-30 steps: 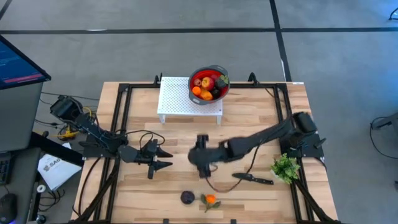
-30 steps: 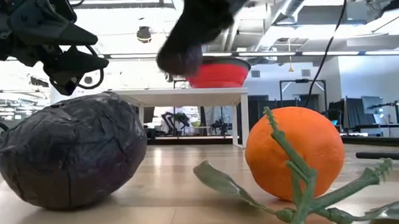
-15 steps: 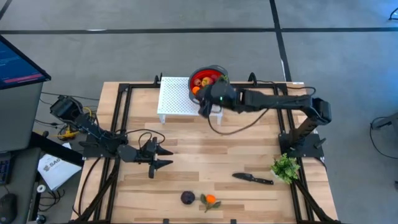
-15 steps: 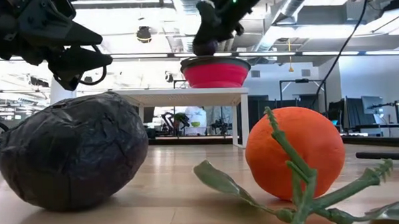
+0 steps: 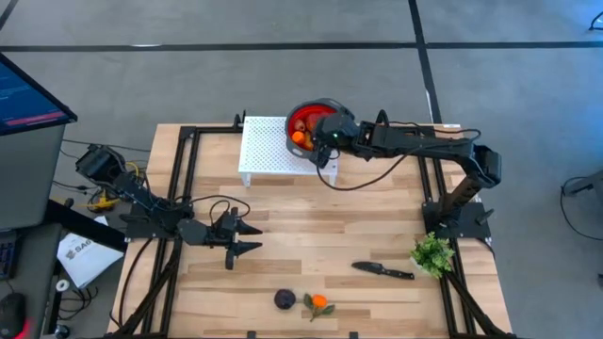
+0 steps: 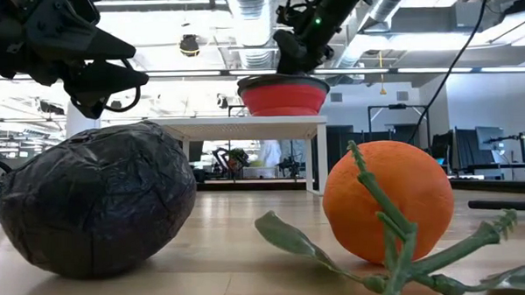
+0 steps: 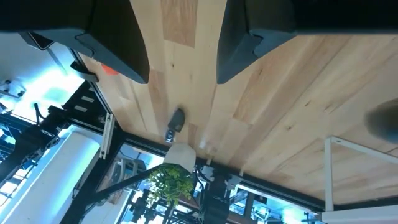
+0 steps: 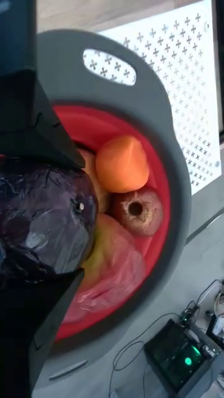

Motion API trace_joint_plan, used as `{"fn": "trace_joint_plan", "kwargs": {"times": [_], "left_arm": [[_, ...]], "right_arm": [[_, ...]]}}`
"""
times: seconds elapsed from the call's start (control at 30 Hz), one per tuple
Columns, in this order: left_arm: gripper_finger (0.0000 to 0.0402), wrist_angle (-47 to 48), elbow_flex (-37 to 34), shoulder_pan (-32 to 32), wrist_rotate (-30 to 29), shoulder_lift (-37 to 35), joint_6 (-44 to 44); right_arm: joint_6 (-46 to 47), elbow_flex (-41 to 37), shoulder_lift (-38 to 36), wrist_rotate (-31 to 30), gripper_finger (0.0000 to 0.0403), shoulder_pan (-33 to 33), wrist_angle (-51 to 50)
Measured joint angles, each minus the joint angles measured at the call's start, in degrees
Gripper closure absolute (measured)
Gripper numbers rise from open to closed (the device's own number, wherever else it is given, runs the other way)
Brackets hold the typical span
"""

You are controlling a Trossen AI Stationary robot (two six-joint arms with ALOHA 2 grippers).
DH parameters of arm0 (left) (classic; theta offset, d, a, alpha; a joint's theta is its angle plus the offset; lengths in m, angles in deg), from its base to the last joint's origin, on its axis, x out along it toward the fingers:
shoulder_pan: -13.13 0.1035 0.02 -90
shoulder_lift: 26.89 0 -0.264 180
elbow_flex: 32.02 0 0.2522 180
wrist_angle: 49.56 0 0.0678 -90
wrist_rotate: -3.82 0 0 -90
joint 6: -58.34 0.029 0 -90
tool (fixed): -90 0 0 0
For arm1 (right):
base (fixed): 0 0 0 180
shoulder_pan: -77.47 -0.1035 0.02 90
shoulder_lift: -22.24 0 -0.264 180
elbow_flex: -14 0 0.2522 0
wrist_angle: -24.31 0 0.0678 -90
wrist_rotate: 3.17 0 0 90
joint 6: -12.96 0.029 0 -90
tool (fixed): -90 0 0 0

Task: Pick & Place Fruit
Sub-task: Put the plum into the red strainer on the shelf

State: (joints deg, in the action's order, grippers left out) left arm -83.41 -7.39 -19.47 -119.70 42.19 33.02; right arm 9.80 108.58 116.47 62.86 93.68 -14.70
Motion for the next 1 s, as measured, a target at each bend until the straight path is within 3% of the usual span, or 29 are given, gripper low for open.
{"fn": "trace_joint_plan", "kwargs": {"times": [0.17,0.37,0.6,0.8,1.0], "left_arm": [[0.0221,0.0,0.0,0.0,0.0,0.0,0.0],[0.0221,0.0,0.0,0.0,0.0,0.0,0.0],[0.0221,-0.1,0.0,0.0,0.0,0.0,0.0],[0.0221,-0.1,0.0,0.1,-1.1,0.0,0.0],[0.0221,-0.3,0.0,-0.2,-1.2,0.0,-0.4]], "right_arm": [[-0.3,0.0,-0.4,-0.1,0.0140,-0.1,-0.5],[0.0,-0.1,-2.7,-0.4,0.0091,0.4,-2.0],[-1.2,0.0,-8.1,-5.9,0.0070,-1.5,0.2],[-1.9,-0.1,-12.1,-6.8,0.0086,-8.2,1.9],[-0.4,-6.6,-12.5,-6.6,0.0097,-20.6,6.0]]}}
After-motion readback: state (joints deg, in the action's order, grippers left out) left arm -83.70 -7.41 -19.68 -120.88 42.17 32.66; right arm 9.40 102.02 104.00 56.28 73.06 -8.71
